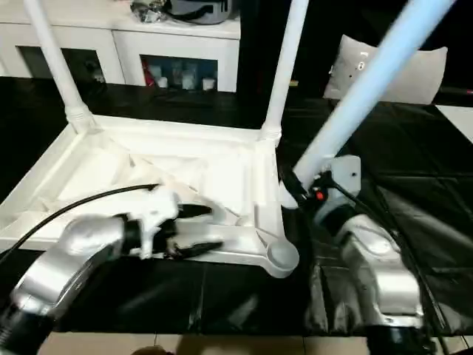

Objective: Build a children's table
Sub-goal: Insert table leg to table base

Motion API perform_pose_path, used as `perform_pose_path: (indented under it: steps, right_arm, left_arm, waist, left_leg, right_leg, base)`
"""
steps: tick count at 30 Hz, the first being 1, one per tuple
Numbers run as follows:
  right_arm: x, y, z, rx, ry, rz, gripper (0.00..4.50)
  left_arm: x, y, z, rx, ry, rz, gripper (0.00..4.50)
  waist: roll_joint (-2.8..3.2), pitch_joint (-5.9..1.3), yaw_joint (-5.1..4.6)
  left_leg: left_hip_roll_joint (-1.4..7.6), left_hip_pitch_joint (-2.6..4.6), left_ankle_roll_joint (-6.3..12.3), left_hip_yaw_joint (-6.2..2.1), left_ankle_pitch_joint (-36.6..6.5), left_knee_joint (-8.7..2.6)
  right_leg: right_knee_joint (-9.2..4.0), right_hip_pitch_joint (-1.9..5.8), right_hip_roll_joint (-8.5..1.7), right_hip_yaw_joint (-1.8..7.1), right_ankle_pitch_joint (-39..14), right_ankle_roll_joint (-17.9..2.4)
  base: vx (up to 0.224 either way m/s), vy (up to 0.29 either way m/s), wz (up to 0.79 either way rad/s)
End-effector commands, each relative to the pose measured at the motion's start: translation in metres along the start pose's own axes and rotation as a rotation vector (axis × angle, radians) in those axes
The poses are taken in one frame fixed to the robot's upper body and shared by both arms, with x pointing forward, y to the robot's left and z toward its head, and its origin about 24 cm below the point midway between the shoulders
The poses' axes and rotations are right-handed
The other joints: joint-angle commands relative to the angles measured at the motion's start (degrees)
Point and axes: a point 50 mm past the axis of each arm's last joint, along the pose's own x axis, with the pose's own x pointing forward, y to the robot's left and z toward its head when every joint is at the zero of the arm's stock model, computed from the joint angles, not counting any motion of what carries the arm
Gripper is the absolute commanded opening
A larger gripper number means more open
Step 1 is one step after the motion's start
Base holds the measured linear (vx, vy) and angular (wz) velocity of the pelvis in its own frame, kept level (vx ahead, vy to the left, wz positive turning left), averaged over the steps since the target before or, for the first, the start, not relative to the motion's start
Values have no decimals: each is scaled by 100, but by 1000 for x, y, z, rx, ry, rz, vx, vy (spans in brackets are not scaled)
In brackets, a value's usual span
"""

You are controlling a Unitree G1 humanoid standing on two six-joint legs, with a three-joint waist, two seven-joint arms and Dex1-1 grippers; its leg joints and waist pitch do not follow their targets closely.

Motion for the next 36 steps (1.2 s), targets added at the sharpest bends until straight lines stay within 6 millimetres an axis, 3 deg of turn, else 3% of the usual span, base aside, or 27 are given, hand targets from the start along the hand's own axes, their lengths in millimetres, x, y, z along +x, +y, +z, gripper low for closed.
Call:
perform_pose_path:
  steps: [1, 2, 3, 5, 6, 7, 16, 20, 21, 28, 33, 36]
  right_arm:
    - [-3, 4, 6, -12, -12, 52, 190]
    - [-4, 5, 6, -19, -17, 55, 190]
    - [-4, 5, 6, -19, -17, 55, 190]
    - [-4, 5, 6, -17, -23, 41, 190]
    - [-4, 5, 6, -17, -23, 41, 190]
    - [-5, 5, 7, -17, -22, 38, 190]
    - [-6, -2, 3, -47, 3, -13, 190]
    - [-4, 0, 3, -52, 3, -7, 190]
    - [-4, 0, 3, -52, 4, -6, 190]
    - [-3, 2, 2, -62, 7, 9, 190]
    - [-4, 2, 2, -62, 6, 9, 190]
    - [-4, 2, 2, -64, 4, 7, 190]
  left_arm:
    - [6, 0, -5, 8, 57, -54, 408]
    - [11, 4, -6, 17, 86, -84, 390]
    - [11, 4, -6, 17, 86, -84, 390]
    - [17, 6, -9, 11, 112, -131, 377]
    - [17, 7, -9, 10, 113, -134, 377]
    - [17, 6, -9, 11, 118, -145, 349]
    - [23, 13, -16, 23, 192, -113, 280]
    - [25, 13, -17, 15, 211, -107, 239]
    - [25, 12, -17, 16, 211, -108, 239]
    - [28, 6, -15, 103, 201, -166, 174]
    - [28, 4, -15, 131, 213, -185, 140]
    - [29, 6, -13, 135, 206, -177, 115]
  waist:
    - [60, -287, 20]
    - [115, -284, 11]
    - [62, -299, -2]
    - [55, -296, 4]
    - [167, -303, 17]
    - [116, -291, 1]
    - [151, -271, 4]
    - [135, -267, 10]
    - [95, -265, 3]
    - [114, -251, 9]
    - [120, -259, 6]
    - [108, -277, 9]
  left_leg:
    - [429, 82, 69, -139, -813, -503]
    - [435, 81, 55, -141, -841, -509]
    - [442, 81, 49, -140, -846, -502]
    - [434, 72, 100, -129, -775, -491]
    - [431, 81, 83, -136, -765, -481]
    - [448, 70, 98, -133, -807, -491]
    - [474, 85, 76, -121, -914, -511]
    - [472, 76, 105, -111, -939, -512]
    - [474, 73, 121, -107, -942, -514]
    - [483, 76, 104, -107, -1055, -532]
    - [483, 71, 107, -104, -997, -537]
    - [476, 68, 192, -89, -746, -520]
  right_leg:
    - [-449, 174, -492, 241, -7, -1261]
    - [-460, 173, -490, 239, -12, -1273]
    - [-445, 192, -493, 235, 34, -1310]
    - [-458, 195, -510, 241, 17, -1361]
    - [-442, 189, -521, 244, 27, -1395]
    - [-455, 204, -515, 238, -6, -1453]
    - [-483, 176, -515, 233, -333, -1477]
    - [-491, 176, -525, 240, -354, -1465]
    - [-499, 180, -524, 239, -372, -1455]
    - [-525, 155, -534, 246, -663, -1365]
    - [-516, 157, -533, 245, -530, -1349]
    - [-492, 175, -531, 236, -161, -1410]
  base:
    - [0, 0, 0]
    - [0, 0, 0]
    - [0, 0, 0]
    - [0, 0, 0]
    - [0, 0, 0]
    - [0, 0, 0]
    - [0, 0, 0]
    - [0, 0, 0]
    - [0, 0, 0]
    - [0, 0, 0]
    - [0, 0, 0]
    - [0, 0, 0]
